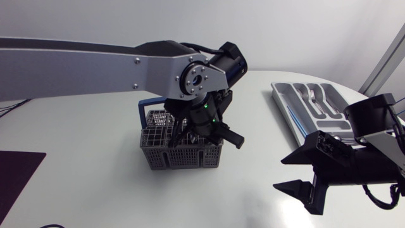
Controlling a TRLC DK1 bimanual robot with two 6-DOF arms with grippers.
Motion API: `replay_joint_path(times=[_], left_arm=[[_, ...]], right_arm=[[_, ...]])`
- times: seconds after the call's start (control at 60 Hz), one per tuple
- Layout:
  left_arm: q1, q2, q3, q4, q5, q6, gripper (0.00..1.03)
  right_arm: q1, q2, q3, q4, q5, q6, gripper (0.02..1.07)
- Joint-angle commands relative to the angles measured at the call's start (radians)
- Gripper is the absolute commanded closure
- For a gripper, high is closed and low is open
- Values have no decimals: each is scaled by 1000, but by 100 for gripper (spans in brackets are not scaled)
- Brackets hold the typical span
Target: Unload the cutlery basket into the drawer organizer.
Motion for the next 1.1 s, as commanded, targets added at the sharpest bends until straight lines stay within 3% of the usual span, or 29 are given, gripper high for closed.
replay_joint_path(times=[0.0, 0.067, 0.267, 0.733, 1.083], left_arm=[[-1, 23, -33, 4, -3, 22, 92], [4, 21, -33, 4, -3, 19, 98], [16, 9, -41, 3, 16, 17, 98], [45, -34, -38, -5, 151, 5, 98], [51, -103, -44, -9, 171, -4, 98]], right_arm=[[6, -6, -23, 9, 1, 21, 17], [6, -6, -23, 9, 1, 21, 17], [6, -6, -31, 14, 1, 21, 17], [17, -12, -34, 12, 2, 28, 17], [45, -21, -34, 11, 12, 40, 17]])
